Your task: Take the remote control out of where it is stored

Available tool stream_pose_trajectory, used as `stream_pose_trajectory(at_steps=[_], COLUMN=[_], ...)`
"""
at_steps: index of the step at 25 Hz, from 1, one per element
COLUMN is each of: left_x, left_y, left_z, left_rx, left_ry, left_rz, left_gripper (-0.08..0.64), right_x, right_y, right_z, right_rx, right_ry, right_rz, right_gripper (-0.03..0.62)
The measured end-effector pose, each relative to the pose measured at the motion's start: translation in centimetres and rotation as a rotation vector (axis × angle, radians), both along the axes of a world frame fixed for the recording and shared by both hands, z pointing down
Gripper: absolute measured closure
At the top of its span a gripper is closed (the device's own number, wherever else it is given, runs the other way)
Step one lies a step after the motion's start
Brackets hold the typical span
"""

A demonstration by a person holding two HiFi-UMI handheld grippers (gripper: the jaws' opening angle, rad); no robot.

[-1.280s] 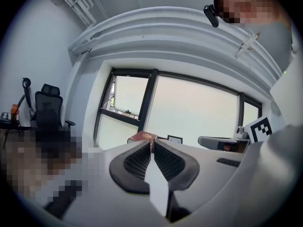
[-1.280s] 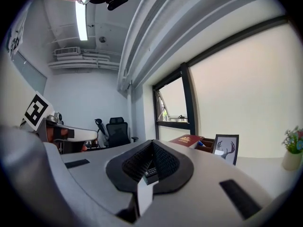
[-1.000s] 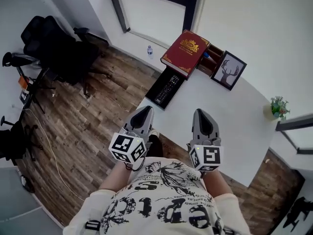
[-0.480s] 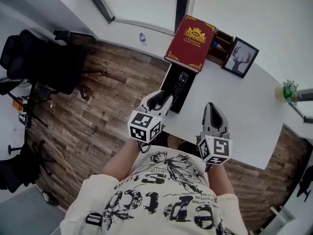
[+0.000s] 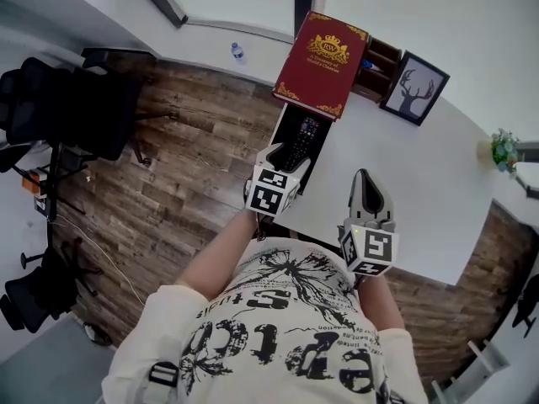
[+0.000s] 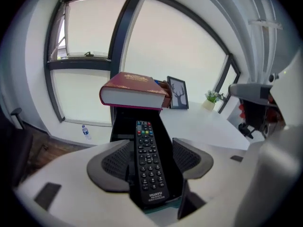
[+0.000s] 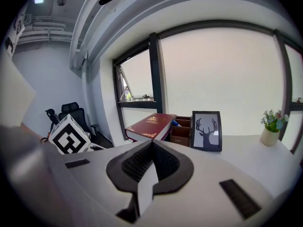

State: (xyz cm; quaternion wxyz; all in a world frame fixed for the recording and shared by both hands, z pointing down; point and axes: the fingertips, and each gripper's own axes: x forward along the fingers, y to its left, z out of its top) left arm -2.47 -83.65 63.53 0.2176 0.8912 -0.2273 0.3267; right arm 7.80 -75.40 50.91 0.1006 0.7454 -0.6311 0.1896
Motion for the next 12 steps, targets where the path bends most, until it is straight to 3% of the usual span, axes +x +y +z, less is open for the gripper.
stream_pose_trajectory(at_steps=[6, 12], left_x=[1.6, 2.7], left_y=[-0.4, -1.1], left_z=[4.1, 5.0], left_rx=[-0.015, -0.069], left_ry=[-0.15, -0.186], left_rz=[0.045, 0.014], left_gripper=[0.273, 0.273], right_x=[1.6, 3.2], right_y=[-0.4, 0.1], right_z=[0.8, 2.0], right_rx=[-0.017, -0.048], right_ry=[0.002, -0.038], right_rz=[-0.024, -0.01], right_gripper=[0.591, 0.591])
